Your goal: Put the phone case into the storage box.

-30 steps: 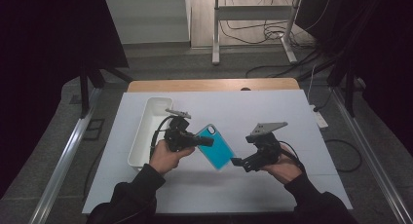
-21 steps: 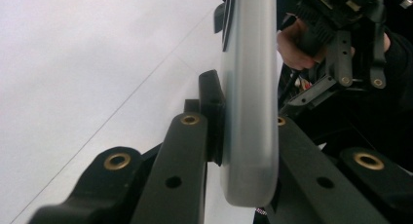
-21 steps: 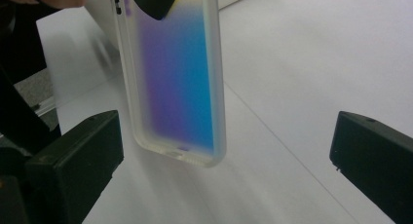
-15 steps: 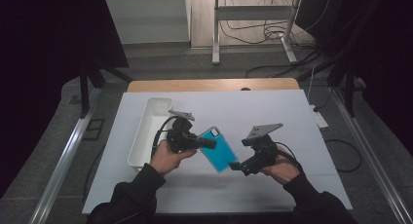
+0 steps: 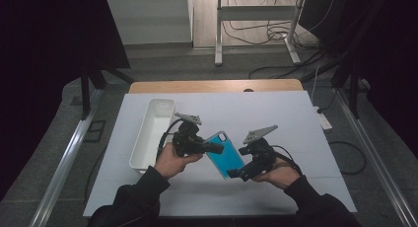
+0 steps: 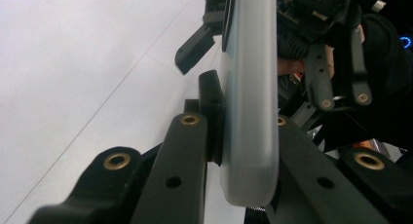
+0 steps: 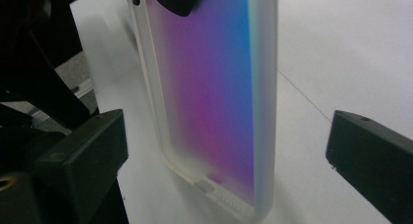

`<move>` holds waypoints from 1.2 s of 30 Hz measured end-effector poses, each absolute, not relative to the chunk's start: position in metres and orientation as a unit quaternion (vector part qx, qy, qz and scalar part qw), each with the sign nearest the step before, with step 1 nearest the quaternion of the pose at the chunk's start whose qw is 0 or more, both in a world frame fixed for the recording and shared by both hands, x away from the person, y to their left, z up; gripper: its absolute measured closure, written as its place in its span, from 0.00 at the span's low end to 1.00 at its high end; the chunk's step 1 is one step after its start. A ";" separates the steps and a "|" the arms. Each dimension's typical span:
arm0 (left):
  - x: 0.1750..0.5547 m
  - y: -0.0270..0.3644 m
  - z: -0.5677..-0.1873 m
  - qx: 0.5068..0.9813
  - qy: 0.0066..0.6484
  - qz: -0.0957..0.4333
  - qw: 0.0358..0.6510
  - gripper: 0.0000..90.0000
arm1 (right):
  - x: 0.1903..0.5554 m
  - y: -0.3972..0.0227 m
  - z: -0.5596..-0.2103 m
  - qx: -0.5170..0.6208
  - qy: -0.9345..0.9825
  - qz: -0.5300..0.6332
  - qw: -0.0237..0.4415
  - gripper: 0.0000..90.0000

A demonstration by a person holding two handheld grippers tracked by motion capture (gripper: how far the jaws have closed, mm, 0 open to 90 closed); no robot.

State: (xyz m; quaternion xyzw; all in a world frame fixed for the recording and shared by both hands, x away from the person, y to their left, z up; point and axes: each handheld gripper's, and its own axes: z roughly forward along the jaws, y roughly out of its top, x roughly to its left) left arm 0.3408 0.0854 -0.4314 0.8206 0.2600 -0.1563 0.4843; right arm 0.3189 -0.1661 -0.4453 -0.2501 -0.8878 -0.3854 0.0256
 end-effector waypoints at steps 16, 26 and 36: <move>0.341 0.083 -0.432 0.805 0.235 -0.179 0.514 0.82 | 0.320 -0.174 -0.438 -0.199 -0.883 -0.417 0.077 0.90; 0.338 0.080 -0.430 0.811 0.246 -0.151 0.508 0.66 | 0.317 -0.173 -0.433 -0.191 -0.888 -0.415 0.055 0.95; 0.331 0.076 -0.422 0.820 0.264 -0.062 0.505 0.31 | 0.316 -0.176 -0.430 -0.205 -0.883 -0.422 0.001 0.95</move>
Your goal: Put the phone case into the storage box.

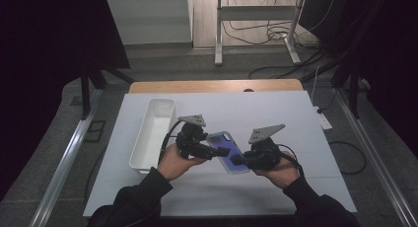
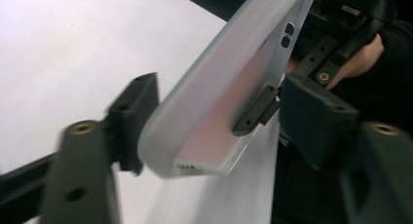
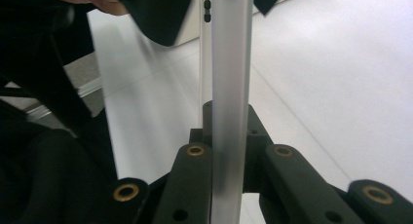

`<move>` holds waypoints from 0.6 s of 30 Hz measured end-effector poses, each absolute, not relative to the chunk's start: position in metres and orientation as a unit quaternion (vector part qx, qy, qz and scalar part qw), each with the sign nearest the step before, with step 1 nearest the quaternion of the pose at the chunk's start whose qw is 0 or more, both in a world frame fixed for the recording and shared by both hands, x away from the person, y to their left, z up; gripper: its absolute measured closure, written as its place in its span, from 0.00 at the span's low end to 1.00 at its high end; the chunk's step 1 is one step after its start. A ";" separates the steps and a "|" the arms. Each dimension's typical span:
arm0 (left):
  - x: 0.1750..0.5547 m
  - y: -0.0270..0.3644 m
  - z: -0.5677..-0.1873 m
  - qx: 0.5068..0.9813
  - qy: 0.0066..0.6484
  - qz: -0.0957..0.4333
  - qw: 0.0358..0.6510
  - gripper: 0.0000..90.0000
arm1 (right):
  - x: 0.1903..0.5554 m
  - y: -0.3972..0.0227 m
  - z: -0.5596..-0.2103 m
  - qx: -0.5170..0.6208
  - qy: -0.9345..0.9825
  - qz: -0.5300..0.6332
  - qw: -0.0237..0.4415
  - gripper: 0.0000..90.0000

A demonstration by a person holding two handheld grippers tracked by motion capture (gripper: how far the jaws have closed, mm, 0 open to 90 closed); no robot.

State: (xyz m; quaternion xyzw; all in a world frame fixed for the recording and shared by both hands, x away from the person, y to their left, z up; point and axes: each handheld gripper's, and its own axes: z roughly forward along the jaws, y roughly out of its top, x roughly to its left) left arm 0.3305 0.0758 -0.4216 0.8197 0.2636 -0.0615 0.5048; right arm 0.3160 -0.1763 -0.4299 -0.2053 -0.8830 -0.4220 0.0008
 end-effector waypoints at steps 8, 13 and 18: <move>0.330 0.079 -0.420 0.817 0.290 -0.015 0.499 0.09 | 0.315 -0.179 -0.429 -0.214 -0.879 -0.423 -0.036 0.95; 0.329 0.079 -0.418 0.819 0.306 0.009 0.484 0.02 | 0.315 -0.180 -0.427 -0.224 -0.876 -0.424 -0.056 0.95; 0.329 0.080 -0.418 0.824 0.315 0.025 0.471 0.00 | 0.315 -0.182 -0.427 -0.230 -0.872 -0.426 -0.068 0.95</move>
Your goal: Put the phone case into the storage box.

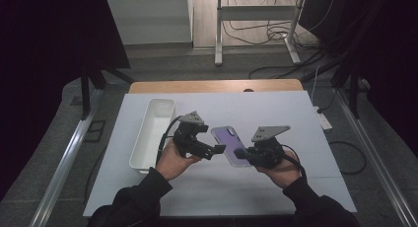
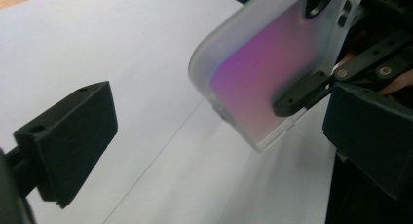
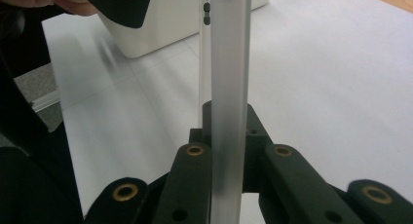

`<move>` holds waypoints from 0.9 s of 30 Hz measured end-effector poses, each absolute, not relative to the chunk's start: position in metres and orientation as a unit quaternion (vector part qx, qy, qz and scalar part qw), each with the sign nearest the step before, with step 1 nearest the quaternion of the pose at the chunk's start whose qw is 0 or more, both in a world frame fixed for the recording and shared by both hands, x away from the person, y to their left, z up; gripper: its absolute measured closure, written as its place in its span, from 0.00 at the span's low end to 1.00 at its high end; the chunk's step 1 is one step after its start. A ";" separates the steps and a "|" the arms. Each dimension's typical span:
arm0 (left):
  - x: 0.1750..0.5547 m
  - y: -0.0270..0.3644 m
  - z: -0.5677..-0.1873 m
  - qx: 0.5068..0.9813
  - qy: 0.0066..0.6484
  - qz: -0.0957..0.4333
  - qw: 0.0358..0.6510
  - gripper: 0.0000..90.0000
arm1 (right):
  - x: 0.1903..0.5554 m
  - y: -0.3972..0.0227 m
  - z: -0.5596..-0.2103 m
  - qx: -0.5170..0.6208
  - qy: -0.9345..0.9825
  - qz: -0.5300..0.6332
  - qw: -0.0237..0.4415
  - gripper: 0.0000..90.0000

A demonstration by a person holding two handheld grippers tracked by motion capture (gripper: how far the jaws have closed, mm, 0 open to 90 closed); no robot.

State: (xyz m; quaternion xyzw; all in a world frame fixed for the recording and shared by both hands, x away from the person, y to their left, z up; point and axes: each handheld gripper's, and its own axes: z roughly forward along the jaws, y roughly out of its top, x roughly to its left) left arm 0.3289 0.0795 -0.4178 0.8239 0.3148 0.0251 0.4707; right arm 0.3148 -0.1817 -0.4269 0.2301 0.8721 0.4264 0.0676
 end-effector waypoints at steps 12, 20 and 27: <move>0.329 0.083 -0.419 0.823 0.318 0.012 0.470 0.18 | 0.314 -0.182 -0.426 0.237 0.867 0.430 0.084 0.95; 0.330 0.085 -0.419 0.821 0.321 -0.016 0.471 0.55 | 0.311 -0.180 -0.425 0.235 0.863 0.435 0.101 0.95; 0.331 0.087 -0.420 0.818 0.328 -0.025 0.472 0.81 | 0.308 -0.177 -0.423 0.231 0.864 0.435 0.107 0.95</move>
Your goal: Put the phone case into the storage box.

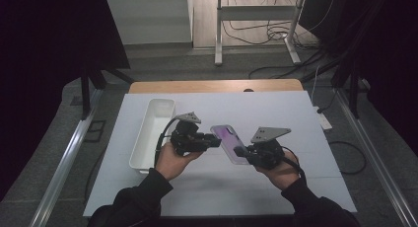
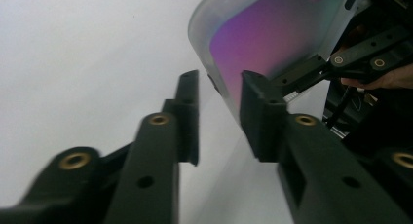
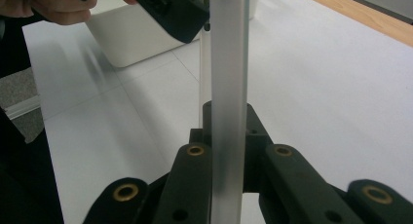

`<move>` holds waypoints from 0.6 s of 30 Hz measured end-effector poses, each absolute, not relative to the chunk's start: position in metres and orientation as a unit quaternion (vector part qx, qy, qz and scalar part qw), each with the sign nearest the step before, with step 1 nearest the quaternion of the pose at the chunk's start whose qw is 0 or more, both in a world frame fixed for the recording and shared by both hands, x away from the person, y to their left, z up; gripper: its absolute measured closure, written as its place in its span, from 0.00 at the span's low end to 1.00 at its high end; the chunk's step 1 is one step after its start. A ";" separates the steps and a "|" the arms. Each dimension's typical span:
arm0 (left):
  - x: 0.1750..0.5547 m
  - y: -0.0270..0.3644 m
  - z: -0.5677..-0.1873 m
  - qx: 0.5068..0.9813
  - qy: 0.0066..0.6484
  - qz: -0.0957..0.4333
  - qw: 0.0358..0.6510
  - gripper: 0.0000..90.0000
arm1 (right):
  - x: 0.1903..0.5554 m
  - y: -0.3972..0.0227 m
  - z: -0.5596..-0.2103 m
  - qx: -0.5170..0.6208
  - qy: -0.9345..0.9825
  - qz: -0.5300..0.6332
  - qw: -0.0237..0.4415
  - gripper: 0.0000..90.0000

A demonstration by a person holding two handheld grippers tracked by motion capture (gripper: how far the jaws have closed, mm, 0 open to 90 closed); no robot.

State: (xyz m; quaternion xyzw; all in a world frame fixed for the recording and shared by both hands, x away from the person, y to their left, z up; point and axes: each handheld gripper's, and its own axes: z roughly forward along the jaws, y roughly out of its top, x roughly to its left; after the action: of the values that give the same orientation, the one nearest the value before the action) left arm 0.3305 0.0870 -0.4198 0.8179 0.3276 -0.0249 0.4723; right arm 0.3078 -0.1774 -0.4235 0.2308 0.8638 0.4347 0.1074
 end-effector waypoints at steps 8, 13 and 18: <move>0.332 0.090 -0.422 0.809 0.337 -0.046 0.480 0.91 | 0.308 -0.176 -0.426 0.230 0.869 0.424 0.108 0.95; 0.331 0.091 -0.420 0.800 0.343 -0.049 0.490 0.96 | 0.309 -0.173 -0.432 0.230 0.877 0.410 0.103 0.92; 0.329 0.090 -0.417 0.798 0.346 -0.036 0.492 0.98 | 0.308 -0.171 -0.432 0.229 0.875 0.414 0.099 0.83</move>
State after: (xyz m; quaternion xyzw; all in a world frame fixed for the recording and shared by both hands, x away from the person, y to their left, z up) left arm 0.3286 0.0895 -0.4174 0.7985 0.3457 -0.0360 0.4916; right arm 0.3083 -0.1709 -0.4320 0.2293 0.8753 0.4140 0.0993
